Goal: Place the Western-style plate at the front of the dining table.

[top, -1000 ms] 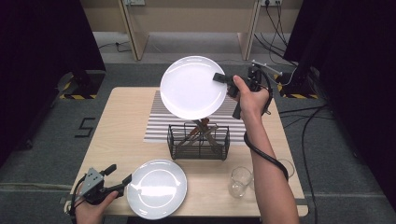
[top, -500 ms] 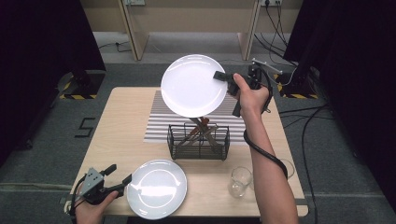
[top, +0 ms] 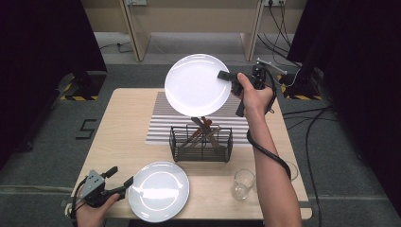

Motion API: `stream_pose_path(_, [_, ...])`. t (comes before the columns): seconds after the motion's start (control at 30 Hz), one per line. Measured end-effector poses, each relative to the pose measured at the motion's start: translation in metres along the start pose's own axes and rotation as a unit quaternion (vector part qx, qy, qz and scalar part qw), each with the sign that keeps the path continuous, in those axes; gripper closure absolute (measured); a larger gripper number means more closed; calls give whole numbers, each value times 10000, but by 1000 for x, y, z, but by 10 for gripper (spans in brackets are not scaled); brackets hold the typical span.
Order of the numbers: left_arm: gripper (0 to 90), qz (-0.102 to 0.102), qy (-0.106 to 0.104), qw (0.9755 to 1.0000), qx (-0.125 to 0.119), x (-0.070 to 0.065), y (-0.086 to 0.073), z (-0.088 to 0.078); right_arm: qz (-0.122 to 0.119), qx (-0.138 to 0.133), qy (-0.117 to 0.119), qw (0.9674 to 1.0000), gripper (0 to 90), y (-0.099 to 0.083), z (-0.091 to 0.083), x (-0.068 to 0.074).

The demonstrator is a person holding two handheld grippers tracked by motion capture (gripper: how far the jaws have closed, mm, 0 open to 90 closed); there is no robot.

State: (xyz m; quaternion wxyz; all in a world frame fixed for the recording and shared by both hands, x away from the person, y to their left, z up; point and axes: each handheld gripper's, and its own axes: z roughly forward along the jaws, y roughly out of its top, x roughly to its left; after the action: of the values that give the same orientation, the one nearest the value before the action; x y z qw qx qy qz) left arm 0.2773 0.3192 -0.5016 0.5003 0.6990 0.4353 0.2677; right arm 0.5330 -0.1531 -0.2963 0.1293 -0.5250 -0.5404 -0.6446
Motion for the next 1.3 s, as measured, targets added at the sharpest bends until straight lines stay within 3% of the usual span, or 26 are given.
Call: stream_pose_path(1.3, [223,10,6,10000,-3,0,0,0,49,-86,-125,9999,842,9,7,-1])
